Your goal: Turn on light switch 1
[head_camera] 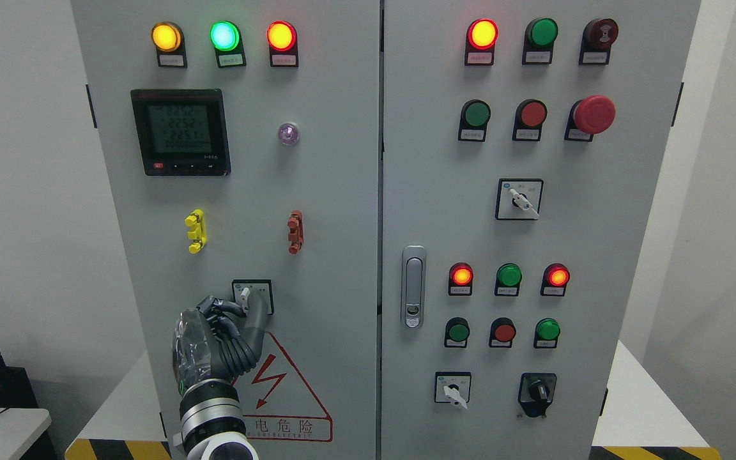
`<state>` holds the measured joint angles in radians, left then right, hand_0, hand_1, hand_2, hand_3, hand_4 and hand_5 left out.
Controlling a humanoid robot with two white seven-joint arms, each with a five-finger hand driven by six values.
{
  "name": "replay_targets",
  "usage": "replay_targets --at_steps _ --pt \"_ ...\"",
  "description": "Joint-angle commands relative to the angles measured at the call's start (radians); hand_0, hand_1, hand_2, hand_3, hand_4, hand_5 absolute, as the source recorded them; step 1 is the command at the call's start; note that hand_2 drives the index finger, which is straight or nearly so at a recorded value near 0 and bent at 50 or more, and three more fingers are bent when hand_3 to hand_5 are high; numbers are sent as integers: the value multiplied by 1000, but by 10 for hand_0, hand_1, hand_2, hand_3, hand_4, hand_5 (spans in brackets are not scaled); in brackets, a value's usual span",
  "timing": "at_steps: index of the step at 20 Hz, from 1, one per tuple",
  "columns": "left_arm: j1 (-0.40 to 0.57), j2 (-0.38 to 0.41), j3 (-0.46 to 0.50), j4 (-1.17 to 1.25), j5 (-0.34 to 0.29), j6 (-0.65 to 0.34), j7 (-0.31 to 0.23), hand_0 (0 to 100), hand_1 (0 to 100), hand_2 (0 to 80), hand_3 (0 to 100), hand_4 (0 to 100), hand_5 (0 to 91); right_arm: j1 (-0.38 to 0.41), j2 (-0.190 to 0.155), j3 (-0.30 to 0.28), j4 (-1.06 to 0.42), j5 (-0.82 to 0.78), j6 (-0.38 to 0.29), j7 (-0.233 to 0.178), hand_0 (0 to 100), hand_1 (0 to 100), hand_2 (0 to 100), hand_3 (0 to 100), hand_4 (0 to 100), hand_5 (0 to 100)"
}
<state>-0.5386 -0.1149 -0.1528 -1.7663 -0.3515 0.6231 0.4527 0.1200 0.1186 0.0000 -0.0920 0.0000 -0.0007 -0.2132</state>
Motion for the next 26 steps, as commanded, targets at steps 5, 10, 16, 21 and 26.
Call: replay_targets --at_steps 5,10,16,21,26 --pt "2 0 -1 -1 0 -2 -3 845 543 630 1000 1000 846 0 1 23 0 5 1 0 120 389 0 0 0 0" --pt "2 0 -1 -1 0 0 -5 895 545 627 1000 1000 846 0 0 23 0 5 1 0 120 389 0 0 0 0" --pt "2 0 -2 -1 0 0 -6 938 574 623 1000 1000 843 1 0 23 0 5 1 0 120 389 0 0 0 0" --pt "3 0 -13 -1 0 0 -8 988 634 618 1000 1000 842 0 0 23 0 5 1 0 120 389 0 0 0 0" --pt "5 -2 -13 -1 0 0 -29 1000 636 617 1000 1000 843 0 0 23 0 5 1 0 120 389 0 0 0 0"
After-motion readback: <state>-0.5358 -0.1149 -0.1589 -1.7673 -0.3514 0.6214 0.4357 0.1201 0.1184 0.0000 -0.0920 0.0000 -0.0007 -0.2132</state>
